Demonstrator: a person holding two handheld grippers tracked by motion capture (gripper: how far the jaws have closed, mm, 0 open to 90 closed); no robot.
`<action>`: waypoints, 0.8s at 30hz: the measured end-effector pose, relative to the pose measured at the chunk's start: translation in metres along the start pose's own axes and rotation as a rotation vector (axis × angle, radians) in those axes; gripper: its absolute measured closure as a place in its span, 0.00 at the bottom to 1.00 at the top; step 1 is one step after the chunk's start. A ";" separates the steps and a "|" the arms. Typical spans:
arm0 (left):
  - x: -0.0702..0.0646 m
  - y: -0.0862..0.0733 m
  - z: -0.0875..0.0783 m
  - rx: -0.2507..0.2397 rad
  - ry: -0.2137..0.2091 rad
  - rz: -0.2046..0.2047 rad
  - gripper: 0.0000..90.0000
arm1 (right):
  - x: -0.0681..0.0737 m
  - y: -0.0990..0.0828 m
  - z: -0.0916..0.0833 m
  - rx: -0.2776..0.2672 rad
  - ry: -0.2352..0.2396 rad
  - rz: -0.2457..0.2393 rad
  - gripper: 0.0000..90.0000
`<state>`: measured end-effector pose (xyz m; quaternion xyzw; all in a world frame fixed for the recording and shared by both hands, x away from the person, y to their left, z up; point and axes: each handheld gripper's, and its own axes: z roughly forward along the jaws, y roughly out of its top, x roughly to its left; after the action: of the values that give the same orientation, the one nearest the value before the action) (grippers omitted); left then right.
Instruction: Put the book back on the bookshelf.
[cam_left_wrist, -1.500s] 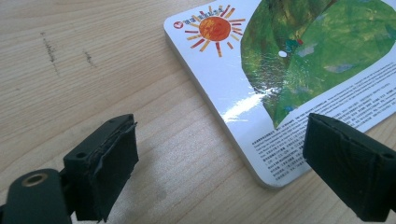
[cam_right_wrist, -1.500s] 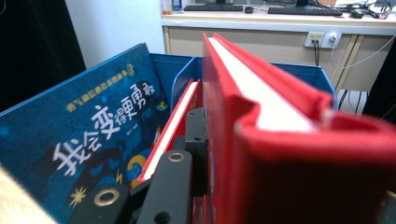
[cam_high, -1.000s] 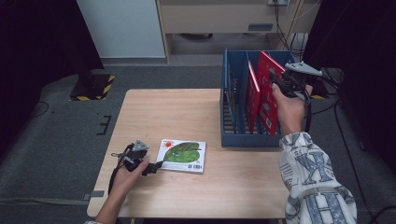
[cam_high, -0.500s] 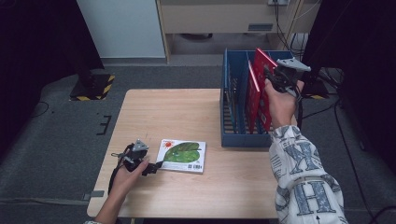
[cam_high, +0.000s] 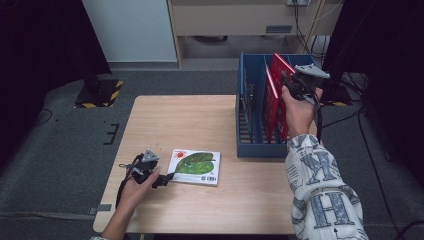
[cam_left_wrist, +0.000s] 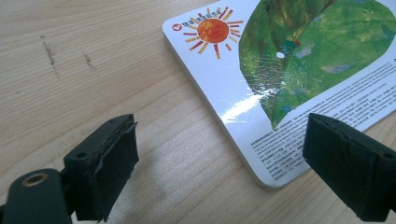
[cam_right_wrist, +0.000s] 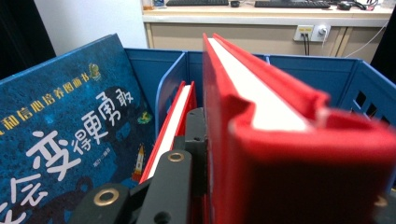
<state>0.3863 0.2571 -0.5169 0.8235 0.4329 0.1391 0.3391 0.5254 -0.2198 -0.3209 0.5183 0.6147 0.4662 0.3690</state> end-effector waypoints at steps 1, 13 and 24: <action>0.000 0.000 0.000 0.000 0.000 0.001 0.11 | 0.000 -0.001 0.000 0.001 -0.001 0.004 0.88; 0.000 0.000 0.000 0.002 0.001 0.004 0.11 | -0.001 -0.008 0.006 0.009 -0.007 0.018 0.88; 0.000 0.000 0.001 0.003 0.000 0.005 0.11 | -0.001 -0.013 0.013 -0.002 -0.008 0.020 0.88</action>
<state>0.3866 0.2568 -0.5174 0.8252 0.4309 0.1392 0.3375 0.5336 -0.2183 -0.3374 0.5259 0.6075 0.4684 0.3674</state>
